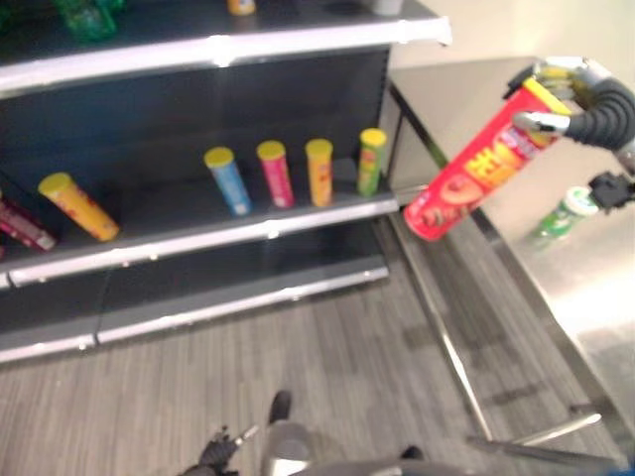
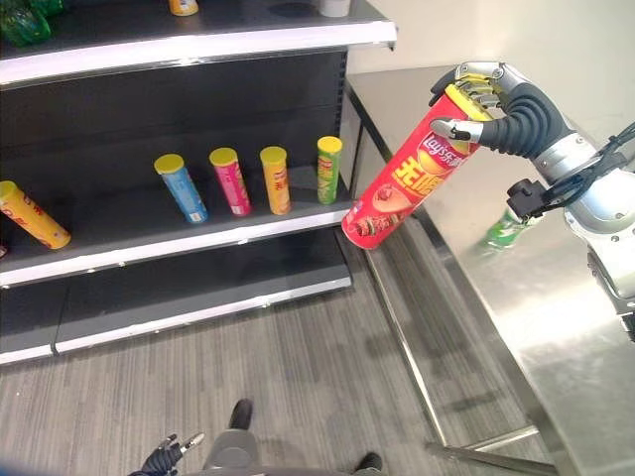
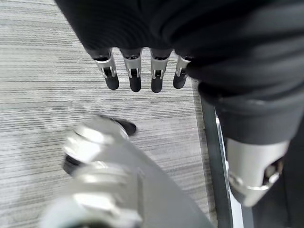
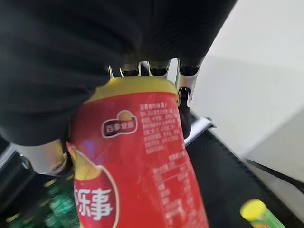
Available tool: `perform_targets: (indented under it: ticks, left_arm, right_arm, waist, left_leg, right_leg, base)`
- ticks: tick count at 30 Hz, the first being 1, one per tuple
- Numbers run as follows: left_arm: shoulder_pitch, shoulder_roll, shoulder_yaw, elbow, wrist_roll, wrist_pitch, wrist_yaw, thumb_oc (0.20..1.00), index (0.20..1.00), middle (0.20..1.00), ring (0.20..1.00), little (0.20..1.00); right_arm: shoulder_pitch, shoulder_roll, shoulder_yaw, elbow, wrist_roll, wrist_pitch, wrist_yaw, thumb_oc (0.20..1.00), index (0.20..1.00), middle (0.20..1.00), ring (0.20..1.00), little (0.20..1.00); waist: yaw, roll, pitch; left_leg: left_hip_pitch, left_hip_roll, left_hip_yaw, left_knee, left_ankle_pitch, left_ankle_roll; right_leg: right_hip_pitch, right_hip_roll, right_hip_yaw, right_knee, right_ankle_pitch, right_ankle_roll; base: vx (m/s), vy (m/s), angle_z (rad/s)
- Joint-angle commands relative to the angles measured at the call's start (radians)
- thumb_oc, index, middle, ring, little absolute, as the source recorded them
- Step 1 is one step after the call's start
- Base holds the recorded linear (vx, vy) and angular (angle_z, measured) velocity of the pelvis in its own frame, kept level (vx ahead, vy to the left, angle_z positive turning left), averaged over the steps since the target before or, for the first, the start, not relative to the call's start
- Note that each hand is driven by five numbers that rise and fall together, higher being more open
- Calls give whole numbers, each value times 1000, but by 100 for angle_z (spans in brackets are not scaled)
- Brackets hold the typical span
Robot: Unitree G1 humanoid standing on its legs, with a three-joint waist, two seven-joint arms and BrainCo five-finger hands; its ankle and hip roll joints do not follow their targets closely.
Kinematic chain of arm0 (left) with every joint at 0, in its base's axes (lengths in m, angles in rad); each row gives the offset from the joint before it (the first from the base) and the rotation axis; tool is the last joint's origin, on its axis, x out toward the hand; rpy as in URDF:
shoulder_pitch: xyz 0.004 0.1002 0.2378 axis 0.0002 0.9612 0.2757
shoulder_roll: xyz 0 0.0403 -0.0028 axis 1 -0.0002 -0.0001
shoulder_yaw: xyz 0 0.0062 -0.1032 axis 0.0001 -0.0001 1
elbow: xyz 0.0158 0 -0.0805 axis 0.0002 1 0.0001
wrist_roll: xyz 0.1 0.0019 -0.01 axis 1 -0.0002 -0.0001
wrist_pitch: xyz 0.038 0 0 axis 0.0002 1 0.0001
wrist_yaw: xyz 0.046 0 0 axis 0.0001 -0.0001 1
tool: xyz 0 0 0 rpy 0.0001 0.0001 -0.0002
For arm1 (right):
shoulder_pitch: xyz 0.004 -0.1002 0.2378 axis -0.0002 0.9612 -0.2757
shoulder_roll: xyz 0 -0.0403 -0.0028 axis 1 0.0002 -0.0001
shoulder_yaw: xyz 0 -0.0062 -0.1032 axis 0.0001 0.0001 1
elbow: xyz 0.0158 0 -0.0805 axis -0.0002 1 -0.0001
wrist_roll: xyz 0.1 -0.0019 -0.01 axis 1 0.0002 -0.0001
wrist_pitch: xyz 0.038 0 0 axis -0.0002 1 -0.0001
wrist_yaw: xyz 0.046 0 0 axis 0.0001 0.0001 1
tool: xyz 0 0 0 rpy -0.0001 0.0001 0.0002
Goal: Put the goods on the table back onto the shelves and tidy them up.
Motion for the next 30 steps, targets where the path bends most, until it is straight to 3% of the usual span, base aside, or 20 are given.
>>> perform_targets:
  ticks: [1,4,6,7,8,9,10,11,12,15,17,18,19,20,24,25,26,28,30]
  left_arm:
    - [-59,49,-29,-30,55,-24,9,1000,1000,1000,1000,1000]
    - [-56,82,-5,-40,68,-16,10,1000,1000,1000,1000,1000]
    - [-58,92,12,-37,61,-15,13,1000,1000,1000,1000,1000]
    - [-71,105,35,-28,50,-13,17,1000,1000,1000,1000,1000]
    - [-73,110,39,-23,47,-13,16,1000,1000,1000,1000,1000]
    - [-73,110,39,-23,47,-13,16,1000,1000,1000,1000,1000]
    - [-74,113,48,-22,42,-7,11,1000,1000,1000,1000,1000]
    - [-75,113,47,-22,42,-7,11,1000,1000,1000,1000,1000]
    - [-75,115,45,-10,33,2,3,1000,1000,1000,1000,1000]
    - [-71,105,46,-19,33,0,-2,1000,1000,1000,1000,1000]
    - [-59,87,56,-35,12,-5,0,1000,1000,1000,1000,1000]
    - [-54,78,58,-41,3,-2,2,1000,1000,1000,1000,1000]
    - [-36,58,71,-58,-22,0,2,1000,1000,1000,1000,1000]
    - [-26,56,79,-57,-20,2,2,1000,1000,1000,1000,1000]
    - [-18,76,89,-39,-3,2,7,1000,1000,1000,1000,1000]
    - [-18,75,89,-39,-3,1,7,1000,1000,1000,1000,1000]
    - [-20,82,84,-40,2,2,13,1000,1000,1000,1000,1000]
    - [-21,81,67,-32,25,5,9,1000,1000,1000,1000,1000]
    - [-25,76,43,-48,53,3,8,1000,1000,1000,1000,1000]
  right_arm:
    - [-64,-31,-14,-23,-52,-9,-15,200,200,200,200,200]
    - [-74,-16,18,-37,-91,0,-13,200,200,200,200,200]
    - [-80,-14,22,-41,-99,0,-16,200,200,200,200,200]
    - [-70,-29,15,-54,-95,3,-12,200,200,200,200,200]
    - [-60,-40,5,-60,-89,2,-6,200,200,200,200,200]
    - [-59,-40,5,-60,-89,2,-6,200,200,200,200,200]
    - [-28,-61,-26,-71,-81,2,-7,200,200,200,200,200]
    - [-24,-62,-30,-72,-82,2,-7,200,200,200,200,200]
    - [-16,-80,-26,-67,-91,-7,-19,200,200,200,200,200]
    - [2,-88,-41,-72,-89,0,-4,200,200,200,200,200]
    - [20,-101,-62,-79,-84,-3,-4,200,200,200,200,200]
    - [36,-110,-70,-80,-82,-3,-2,200,200,200,200,200]
    - [26,-117,-45,-83,-84,3,0,200,200,200,200,200]
    - [24,-115,-36,-87,-84,6,6,200,200,200,200,200]
    - [-8,-117,9,-105,-96,8,18,200,200,200,200,200]
    - [-11,-117,12,-104,-96,8,18,200,200,200,200,200]
    - [-15,-121,22,-111,-96,8,16,200,200,200,200,200]
    - [1,-133,10,-117,-104,12,17,200,200,200,200,200]
    - [59,-115,-37,-135,-127,21,22,200,200,200,200,200]
  waist:
    - [10,-6,-84]
    - [25,-21,-79]
    - [25,-24,-77]
    - [16,-28,-68]
    - [13,-28,-65]
    - [13,-28,-66]
    - [7,-36,-59]
    - [7,-36,-61]
    - [23,-66,-38]
    - [21,-87,-32]
    - [29,-98,-15]
    - [26,-101,-1]
    - [28,-102,16]
    - [30,-101,13]
    - [40,-109,4]
    - [39,-108,4]
    - [35,-97,-10]
    - [15,-66,-35]
    - [4,-37,-50]
  left_leg:
    - [-12,12,-9,-19,-49,11]
    - [-7,-69,11,-25,-83,62]
    - [-12,-84,11,-25,-84,73]
    - [-24,-112,-4,-25,-69,91]
    - [-30,-126,-21,-25,-61,97]
    - [-30,-126,-21,-25,-61,97]
    - [-41,-159,-63,-21,-45,112]
    - [-44,-159,-63,-21,-43,112]
    - [-64,-215,-111,-10,-28,123]
    - [-83,-243,-154,9,-30,115]
    - [-108,-261,-148,73,-46,101]
    - [-130,-255,-124,115,-54,93]
    - [-174,-202,-32,161,-49,86]
    - [-175,-172,-11,157,-47,84]
    - [-189,-31,-58,97,-3,66]
    - [-186,-29,-59,93,-2,65]
    - [-178,21,-94,26,30,51]
    - [-156,43,-83,-19,37,35]
    - [-150,20,-73,-9,24,24]
  right_leg:
    - [-52,-79,18,18,-24,31]
    - [-112,-156,23,84,36,44]
    - [-125,-148,55,108,25,36]
    - [-147,-78,168,151,-40,14]
    - [-149,-24,223,174,-88,1]
    - [-150,-24,223,174,-88,1]
    - [-148,87,312,214,-163,-23]
    - [-151,87,311,214,-161,-23]
    - [-127,200,376,164,-208,-87]
    - [-113,232,407,123,-199,-98]
    - [-85,218,371,88,-183,-105]
    - [-64,210,333,62,-178,-103]
    - [-45,197,294,19,-163,-93]
    - [-38,192,286,7,-155,-86]
    - [-36,151,279,-19,-152,-59]
    - [-35,152,279,-19,-152,-60]
    - [-40,136,286,-28,-162,-48]
    - [-42,110,277,-29,-162,-24]
    - [-40,49,262,-22,-137,7]
  base:
    - [-156,644,21]
    - [-141,374,-4]
    - [-104,218,-3]
    - [-101,222,2]
    - [-100,222,10]
    - [-33,135,26]
    - [-14,72,49]
    - [-56,102,80]
    - [-49,34,92]
    - [14,-6,101]
    - [38,8,71]
    - [-66,89,125]
    - [-68,133,127]
    - [-63,192,88]
    - [22,188,6]
    - [67,298,19]
    - [70,329,25]
    - [108,497,22]
    - [92,513,18]
